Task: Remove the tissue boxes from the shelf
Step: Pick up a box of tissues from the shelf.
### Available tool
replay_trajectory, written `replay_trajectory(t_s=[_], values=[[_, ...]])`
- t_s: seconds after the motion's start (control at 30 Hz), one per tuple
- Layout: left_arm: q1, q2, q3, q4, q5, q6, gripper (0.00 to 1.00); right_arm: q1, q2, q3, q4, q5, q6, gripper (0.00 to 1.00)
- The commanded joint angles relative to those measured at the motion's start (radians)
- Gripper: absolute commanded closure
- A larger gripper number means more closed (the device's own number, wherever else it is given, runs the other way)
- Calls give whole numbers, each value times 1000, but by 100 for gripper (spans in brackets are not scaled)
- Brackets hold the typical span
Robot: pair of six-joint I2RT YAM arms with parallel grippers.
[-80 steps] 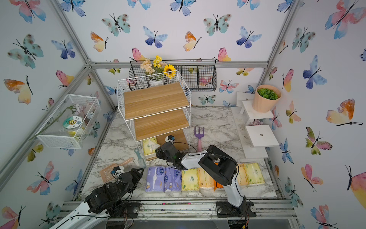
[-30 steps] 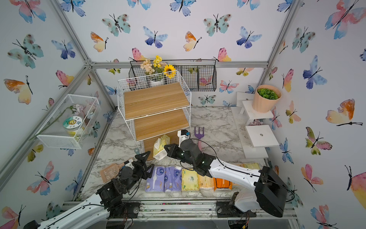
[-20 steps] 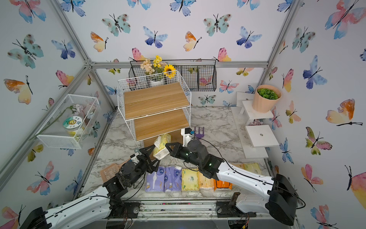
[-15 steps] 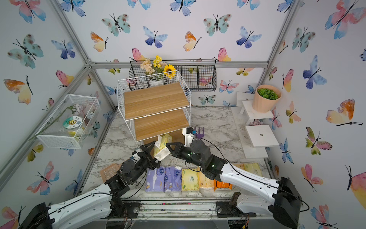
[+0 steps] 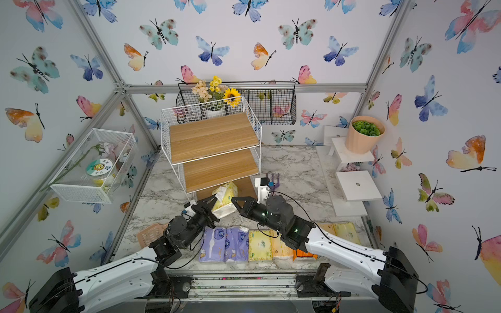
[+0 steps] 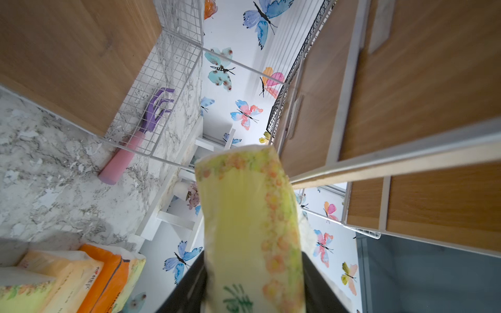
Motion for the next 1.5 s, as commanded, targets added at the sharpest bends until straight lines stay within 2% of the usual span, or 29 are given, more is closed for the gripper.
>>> replay_trajectory(t_s=[0.0,0.1,0.17,0.37,0.5,0.6,0.83,1.17,1.37,1.47], values=[[-7,-30,28,-23,-23,29,59,-2,-14,-12,-15,24,-17,97],[-8,-58,35,-89,-34,79,64,-2,-3,-15,-35,40,-34,80],[-6,-84,38,-146,-48,129,65,-2,3,-18,-38,43,-48,63],[-1,-198,27,-284,-64,380,65,-14,-26,-43,-82,94,-124,29],[8,-303,-21,-314,-14,519,64,-48,-2,-24,-118,-19,-166,17],[26,-392,-83,-309,54,584,61,-60,32,-18,-104,-131,-176,12],[70,-554,-189,-290,218,653,61,-60,106,-23,18,-354,-153,11],[84,-613,-222,-240,353,673,63,-60,182,-14,86,-450,-118,21],[83,-642,-254,-192,387,643,64,-59,207,-9,140,-476,-94,37],[83,-663,-262,-204,382,632,64,-59,217,-12,173,-490,-78,50]])
